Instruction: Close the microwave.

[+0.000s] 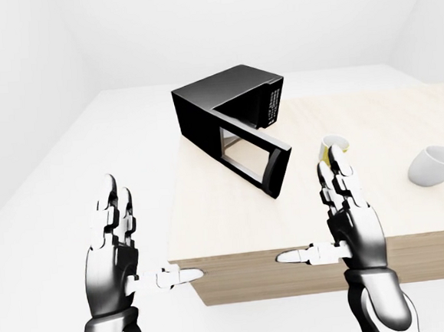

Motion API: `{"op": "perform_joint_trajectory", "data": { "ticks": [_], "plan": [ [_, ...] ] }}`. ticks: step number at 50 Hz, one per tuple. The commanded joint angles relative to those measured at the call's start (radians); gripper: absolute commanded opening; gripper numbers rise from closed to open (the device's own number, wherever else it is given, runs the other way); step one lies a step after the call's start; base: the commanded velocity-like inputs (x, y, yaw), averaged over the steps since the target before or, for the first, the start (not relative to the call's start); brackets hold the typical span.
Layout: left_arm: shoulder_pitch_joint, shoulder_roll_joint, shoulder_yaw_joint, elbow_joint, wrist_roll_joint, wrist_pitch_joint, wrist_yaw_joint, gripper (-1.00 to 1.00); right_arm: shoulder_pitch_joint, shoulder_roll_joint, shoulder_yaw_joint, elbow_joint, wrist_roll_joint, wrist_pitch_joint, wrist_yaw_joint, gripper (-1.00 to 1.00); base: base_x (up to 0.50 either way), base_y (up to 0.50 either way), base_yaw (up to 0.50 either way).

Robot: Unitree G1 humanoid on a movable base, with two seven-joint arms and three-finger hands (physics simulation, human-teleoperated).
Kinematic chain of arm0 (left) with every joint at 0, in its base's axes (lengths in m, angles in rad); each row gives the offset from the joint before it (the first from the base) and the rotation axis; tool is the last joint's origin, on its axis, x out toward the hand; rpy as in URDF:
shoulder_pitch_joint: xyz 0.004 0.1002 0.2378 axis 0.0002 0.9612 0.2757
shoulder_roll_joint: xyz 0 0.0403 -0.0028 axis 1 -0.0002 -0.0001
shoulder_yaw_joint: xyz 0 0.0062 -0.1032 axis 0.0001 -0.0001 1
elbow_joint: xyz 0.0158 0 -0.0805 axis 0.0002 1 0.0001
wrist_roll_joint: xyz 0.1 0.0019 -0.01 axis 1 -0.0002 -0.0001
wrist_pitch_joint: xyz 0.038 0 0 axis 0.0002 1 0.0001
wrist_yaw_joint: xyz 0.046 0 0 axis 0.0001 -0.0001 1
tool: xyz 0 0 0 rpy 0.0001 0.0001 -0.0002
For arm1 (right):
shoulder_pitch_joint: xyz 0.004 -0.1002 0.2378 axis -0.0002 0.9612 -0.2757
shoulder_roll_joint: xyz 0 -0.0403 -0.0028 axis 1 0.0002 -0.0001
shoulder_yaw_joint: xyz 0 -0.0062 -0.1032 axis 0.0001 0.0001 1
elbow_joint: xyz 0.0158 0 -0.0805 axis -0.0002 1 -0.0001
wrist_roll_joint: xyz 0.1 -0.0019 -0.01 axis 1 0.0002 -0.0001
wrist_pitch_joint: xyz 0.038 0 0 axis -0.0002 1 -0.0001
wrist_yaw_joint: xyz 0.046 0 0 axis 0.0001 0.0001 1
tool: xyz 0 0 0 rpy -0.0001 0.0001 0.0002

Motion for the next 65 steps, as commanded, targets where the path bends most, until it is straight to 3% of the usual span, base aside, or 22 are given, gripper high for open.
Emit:
{"op": "perform_joint_trajectory", "data": {
  "ticks": [1, 21, 22, 24, 50, 57, 65],
  "plan": [
    [0.003, -0.003, 0.003, 0.001, -0.009, -0.014, 0.0, 1.0, 0.003, -0.003, 0.008, -0.004, 0.0, 0.0, -0.001, 1.0, 0.0, 0.0, 0.0],
    [0.004, -0.005, 0.005, -0.007, -0.005, -0.019, 0.005, 1.0, -0.001, -0.004, 0.017, -0.005, -0.01, 0.0, -0.017, 1.0, 0.0, 0.0, 0.0],
    [-0.004, -0.005, 0.015, -0.014, -0.019, 0.008, 0.005, 1.0, 0.003, -0.002, 0.019, -0.024, 0.005, 0.0, -0.014, 1.0, 0.5, 0.0, 0.0],
    [-0.005, -0.006, 0.017, -0.017, -0.021, 0.012, 0.003, 1.0, 0.002, -0.003, 0.019, -0.024, 0.007, 0.0, -0.016, 1.0, 0.5, 0.0, 0.0],
    [-0.002, -0.01, 0.016, -0.018, -0.014, 0.011, 0.004, 1.0, 0.002, -0.007, 0.019, -0.027, 0.011, 0.0, -0.019, 1.0, 0.5, 0.0, 0.0],
    [0.0, -0.011, 0.018, -0.013, -0.023, -0.008, 0.001, 1.0, 0.006, -0.007, 0.017, -0.02, 0.022, 0.0, -0.014, 1.0, 0.36, 0.0, 0.0],
    [-0.009, -0.012, 0.03, -0.018, -0.033, 0.006, -0.004, 1.0, 0.009, -0.007, 0.021, -0.023, 0.021, 0.0, -0.013, 1.0, 0.0, 0.0, 0.0]
  ]
}}
